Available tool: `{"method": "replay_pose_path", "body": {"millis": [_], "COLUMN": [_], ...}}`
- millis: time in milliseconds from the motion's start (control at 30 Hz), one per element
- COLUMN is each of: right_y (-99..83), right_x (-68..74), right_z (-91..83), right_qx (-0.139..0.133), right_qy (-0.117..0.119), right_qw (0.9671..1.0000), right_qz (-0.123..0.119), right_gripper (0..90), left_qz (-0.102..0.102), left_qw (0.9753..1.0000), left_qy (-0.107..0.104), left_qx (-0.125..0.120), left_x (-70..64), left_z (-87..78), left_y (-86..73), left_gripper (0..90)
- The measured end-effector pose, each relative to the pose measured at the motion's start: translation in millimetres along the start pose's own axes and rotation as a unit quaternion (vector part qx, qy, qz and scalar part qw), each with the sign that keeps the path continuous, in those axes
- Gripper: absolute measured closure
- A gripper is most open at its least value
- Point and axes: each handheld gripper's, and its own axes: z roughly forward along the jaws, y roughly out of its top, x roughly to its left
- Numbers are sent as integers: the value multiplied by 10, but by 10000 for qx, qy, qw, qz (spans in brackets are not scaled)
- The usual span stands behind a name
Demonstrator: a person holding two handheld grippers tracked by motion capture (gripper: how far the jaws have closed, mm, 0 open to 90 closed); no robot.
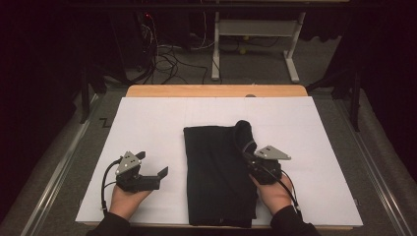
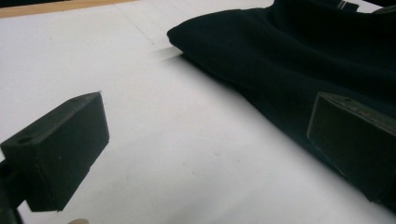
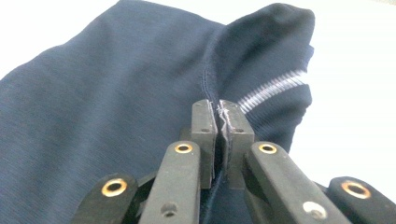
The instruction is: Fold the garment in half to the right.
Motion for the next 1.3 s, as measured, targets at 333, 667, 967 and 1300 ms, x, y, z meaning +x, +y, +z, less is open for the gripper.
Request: {"method": "replay_pose_path", "body": {"millis": [333, 667, 967, 1300], "right_y": [-285, -410, -488, -602], "right_x": [-231, -447, -586, -736], "right_z": [-30, -234, -543, -766], "right_qx": [243, -86, -877, -1022], "right_qy": [-155, -136, 182, 68], "right_qw": [9993, 9994, 9959, 9945], "right_qz": [239, 310, 153, 201], "right_gripper": [776, 637, 224, 1], "left_qz": [122, 77, -83, -107], "left_qw": [9999, 10000, 9997, 9995], "left_qy": [-32, -46, -79, -242], "left_qx": [16, -14, -194, -176], "left_x": [-16, 12, 59, 76], "left_z": [15, -4, -48, -91], "left_y": [-31, -106, -126, -168], "left_gripper": [0, 0, 0, 0]}}
